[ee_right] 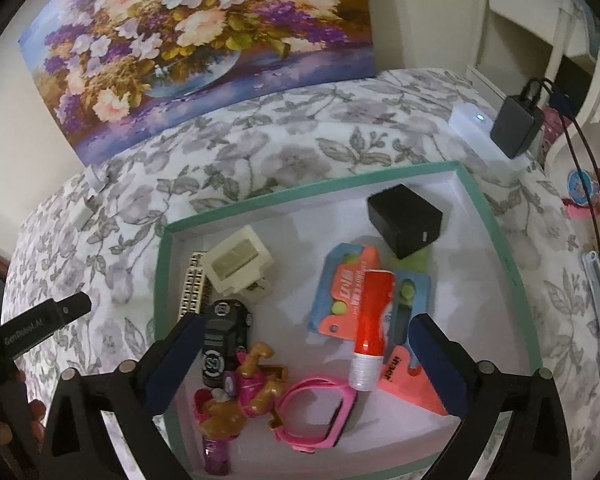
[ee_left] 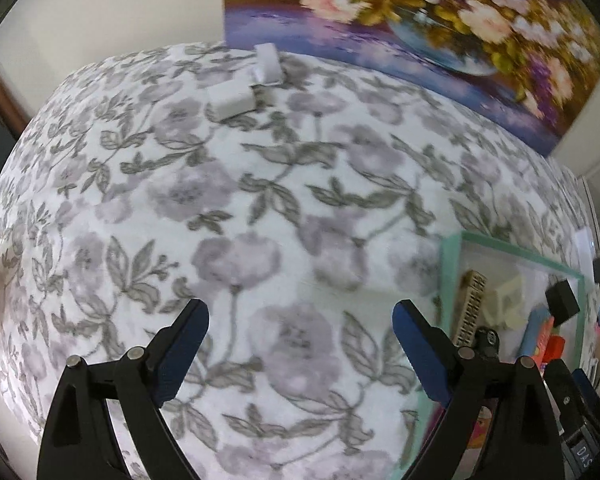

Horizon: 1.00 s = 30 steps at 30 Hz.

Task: Organize rigid objects
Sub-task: 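Move both tools back toward the white charger plug and white ring band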

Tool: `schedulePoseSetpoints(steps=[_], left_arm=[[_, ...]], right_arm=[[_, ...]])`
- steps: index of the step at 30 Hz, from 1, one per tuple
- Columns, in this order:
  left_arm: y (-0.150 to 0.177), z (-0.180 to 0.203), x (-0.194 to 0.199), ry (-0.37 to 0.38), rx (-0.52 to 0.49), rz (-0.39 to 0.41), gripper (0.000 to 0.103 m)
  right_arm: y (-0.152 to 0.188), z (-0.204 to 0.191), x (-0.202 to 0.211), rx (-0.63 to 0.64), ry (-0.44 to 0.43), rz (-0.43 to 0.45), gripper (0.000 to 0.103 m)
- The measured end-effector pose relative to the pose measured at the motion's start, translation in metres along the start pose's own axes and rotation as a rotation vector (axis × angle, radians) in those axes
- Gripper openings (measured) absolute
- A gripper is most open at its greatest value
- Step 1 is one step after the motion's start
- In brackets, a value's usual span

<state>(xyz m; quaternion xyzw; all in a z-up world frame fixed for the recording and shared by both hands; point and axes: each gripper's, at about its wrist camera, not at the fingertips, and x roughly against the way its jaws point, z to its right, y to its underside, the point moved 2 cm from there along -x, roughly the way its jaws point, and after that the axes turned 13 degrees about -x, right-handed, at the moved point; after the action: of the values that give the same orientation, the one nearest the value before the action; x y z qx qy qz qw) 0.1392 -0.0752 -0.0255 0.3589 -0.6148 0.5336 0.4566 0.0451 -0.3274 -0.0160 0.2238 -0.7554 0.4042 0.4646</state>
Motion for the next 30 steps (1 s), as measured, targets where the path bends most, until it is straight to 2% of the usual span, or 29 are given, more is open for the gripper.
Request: schedulePoseSetpoints(steps=[4, 8, 10, 16, 21, 26, 30], left_arm=[[-0.001, -0.028, 0.005, -0.003, 0.069, 0.024, 0.094], [-0.005, -0.057, 0.020, -0.022, 0.129, 0.098, 0.094], [-0.008, -0.066, 0.027, -0.036, 0.100, 0.135, 0.094], [-0.031, -0.116, 0.039, -0.073, 0.049, 0.147, 0.095], [-0.060, -0.157, 0.048, -0.079, 0.042, 0.139, 0.095], [-0.087, -0.181, 0.042, -0.121, 0.036, 0.157, 0.095], [-0.106, -0.193, 0.025, -0.122, 0.028, 0.153, 0.095]], right_arm=[[0.001, -0.018, 0.007, 0.041, -0.024, 0.033, 0.103], [0.005, -0.046, 0.016, 0.095, -0.071, 0.068, 0.103], [0.006, -0.060, 0.018, 0.118, -0.091, 0.079, 0.103], [0.001, -0.117, 0.020, 0.211, -0.154, 0.069, 0.103], [-0.020, -0.168, 0.016, 0.273, -0.187, 0.045, 0.103], [-0.047, -0.211, 0.007, 0.278, -0.234, 0.017, 0.103], [-0.062, -0.238, -0.014, 0.284, -0.209, 0.013, 0.103]])
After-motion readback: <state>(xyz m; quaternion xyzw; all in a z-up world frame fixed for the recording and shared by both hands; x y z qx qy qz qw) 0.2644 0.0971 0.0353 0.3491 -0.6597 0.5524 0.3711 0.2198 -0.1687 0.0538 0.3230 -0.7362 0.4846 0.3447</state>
